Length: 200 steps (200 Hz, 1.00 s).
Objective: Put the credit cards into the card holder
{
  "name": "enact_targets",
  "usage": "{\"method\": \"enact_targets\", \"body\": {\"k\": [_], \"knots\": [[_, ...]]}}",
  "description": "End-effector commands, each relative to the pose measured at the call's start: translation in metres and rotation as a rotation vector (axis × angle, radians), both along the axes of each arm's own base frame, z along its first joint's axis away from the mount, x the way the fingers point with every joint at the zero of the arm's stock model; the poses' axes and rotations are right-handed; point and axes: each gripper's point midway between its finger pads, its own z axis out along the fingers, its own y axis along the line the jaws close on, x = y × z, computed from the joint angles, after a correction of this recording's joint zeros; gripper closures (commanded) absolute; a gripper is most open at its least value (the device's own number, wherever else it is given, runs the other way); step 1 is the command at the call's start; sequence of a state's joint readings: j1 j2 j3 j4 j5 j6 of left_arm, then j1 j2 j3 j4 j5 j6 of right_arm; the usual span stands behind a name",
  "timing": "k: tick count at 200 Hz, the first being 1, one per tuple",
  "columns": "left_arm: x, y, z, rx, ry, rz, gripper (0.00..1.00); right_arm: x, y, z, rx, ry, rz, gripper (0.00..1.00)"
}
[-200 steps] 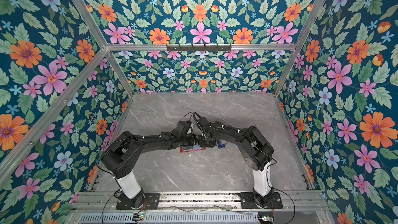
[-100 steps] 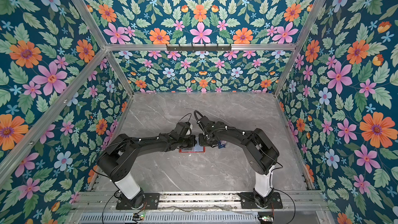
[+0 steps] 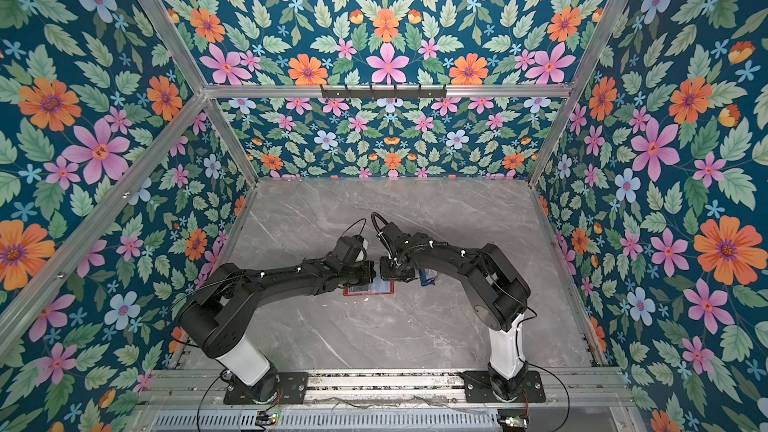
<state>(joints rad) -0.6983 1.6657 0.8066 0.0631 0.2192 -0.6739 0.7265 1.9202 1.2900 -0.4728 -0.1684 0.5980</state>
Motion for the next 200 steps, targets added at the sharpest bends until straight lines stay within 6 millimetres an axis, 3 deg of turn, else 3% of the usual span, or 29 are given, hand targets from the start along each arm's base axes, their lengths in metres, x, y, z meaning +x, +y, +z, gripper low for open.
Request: {"method": "enact_targets", "body": {"k": [1, 34, 74, 116, 200], "knots": [[0.002, 0.002, 0.003, 0.003, -0.017, 0.009, 1.0, -0.002, 0.006, 0.001, 0.024, 0.013, 0.014, 0.78], [0.004, 0.007, 0.004, 0.017, -0.027, 0.029, 1.0, -0.001, 0.003, 0.003, 0.015, 0.004, 0.007, 0.77], [0.006, 0.015, 0.003, 0.057, -0.035, 0.061, 1.0, -0.003, -0.013, 0.008, -0.041, -0.023, -0.019, 0.86], [0.007, 0.018, 0.003, 0.067, -0.037, 0.08, 1.0, -0.009, -0.01, 0.003, -0.034, 0.002, 0.005, 0.9], [0.006, 0.014, 0.01, 0.024, -0.047, 0.07, 1.0, -0.008, 0.018, 0.002, 0.029, 0.015, 0.061, 0.75]]}}
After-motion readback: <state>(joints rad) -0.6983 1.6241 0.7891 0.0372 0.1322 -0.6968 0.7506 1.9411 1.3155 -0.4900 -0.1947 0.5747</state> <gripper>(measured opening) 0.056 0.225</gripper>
